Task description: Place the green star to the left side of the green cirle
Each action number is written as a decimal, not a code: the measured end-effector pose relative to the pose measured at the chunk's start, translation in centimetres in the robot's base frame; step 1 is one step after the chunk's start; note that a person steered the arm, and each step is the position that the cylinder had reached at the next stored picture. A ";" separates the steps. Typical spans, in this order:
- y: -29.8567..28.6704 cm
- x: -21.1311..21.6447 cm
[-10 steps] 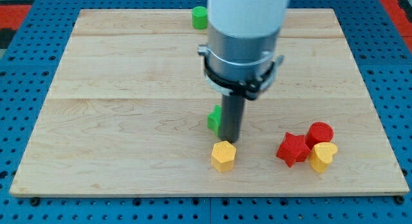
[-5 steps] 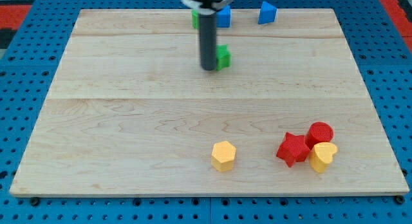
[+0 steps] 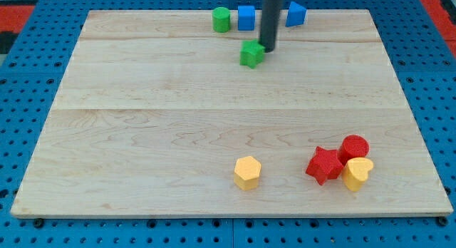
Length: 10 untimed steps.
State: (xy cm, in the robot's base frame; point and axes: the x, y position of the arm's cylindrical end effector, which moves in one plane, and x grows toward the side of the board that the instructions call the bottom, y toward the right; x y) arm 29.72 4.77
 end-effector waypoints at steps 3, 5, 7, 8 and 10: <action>-2.6 2.1; -9.3 -1.7; -7.5 2.2; -12.1 0.6; -12.7 2.1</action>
State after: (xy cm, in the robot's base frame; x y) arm 31.80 -7.88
